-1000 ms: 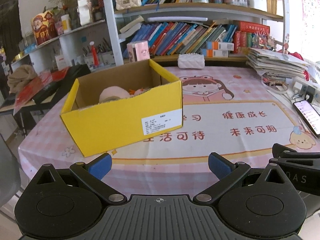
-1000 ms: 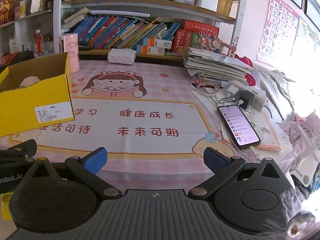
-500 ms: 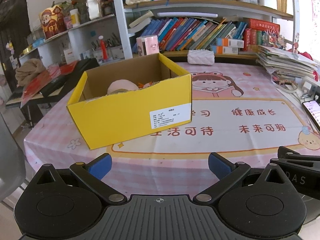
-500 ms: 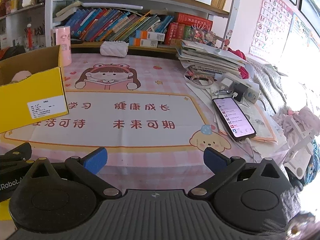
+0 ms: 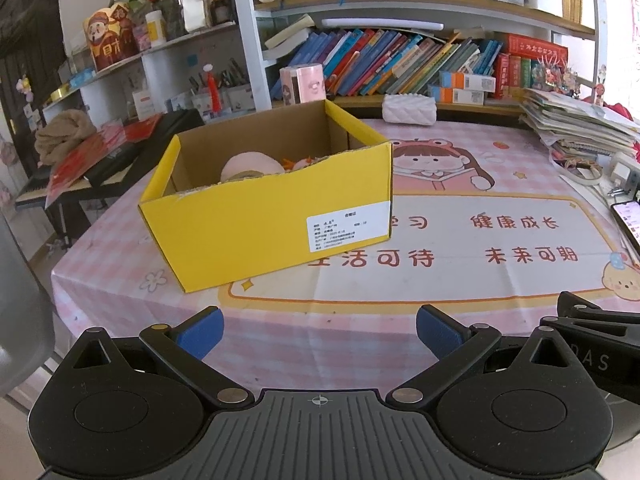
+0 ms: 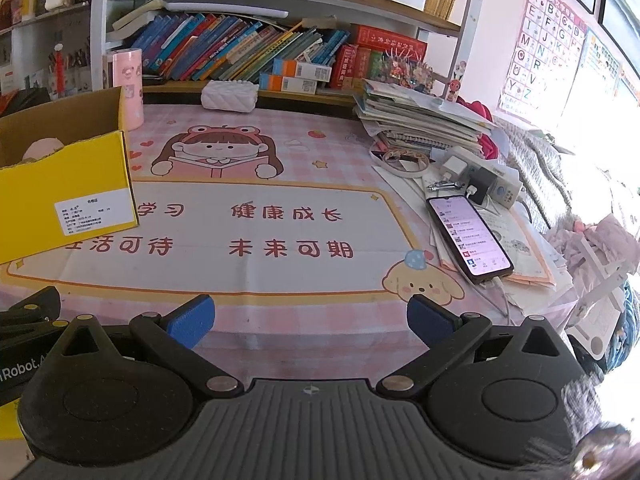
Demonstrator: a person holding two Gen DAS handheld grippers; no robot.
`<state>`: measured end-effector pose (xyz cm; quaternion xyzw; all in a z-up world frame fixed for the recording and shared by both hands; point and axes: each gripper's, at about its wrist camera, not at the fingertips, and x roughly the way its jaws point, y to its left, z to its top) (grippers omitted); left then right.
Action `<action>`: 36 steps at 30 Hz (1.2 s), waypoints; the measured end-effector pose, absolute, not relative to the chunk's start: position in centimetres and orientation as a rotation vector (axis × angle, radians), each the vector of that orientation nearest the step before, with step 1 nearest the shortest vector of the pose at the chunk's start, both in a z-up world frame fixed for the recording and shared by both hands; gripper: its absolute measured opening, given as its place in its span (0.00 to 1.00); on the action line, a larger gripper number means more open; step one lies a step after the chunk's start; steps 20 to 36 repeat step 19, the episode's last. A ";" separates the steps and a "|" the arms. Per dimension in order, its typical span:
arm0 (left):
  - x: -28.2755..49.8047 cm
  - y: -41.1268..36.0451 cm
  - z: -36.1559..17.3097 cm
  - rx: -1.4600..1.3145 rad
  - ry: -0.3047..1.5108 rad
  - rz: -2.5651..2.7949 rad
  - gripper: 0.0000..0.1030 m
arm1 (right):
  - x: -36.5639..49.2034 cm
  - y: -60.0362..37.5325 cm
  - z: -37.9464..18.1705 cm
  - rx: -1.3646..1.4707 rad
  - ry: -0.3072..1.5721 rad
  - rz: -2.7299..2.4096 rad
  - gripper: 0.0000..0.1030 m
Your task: Organize objects
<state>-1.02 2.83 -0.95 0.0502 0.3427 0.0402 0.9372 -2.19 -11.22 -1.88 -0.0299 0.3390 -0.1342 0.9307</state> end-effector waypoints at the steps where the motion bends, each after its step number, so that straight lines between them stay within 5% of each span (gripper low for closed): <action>1: -1.0 2.8 -0.9 0.103 0.701 0.082 1.00 | -2.2 -11.2 -1.9 -0.062 0.695 -0.275 1.00; 36: -1.1 3.1 -0.7 0.084 0.685 0.062 0.99 | -2.0 -11.2 -2.0 -0.063 0.694 -0.283 1.00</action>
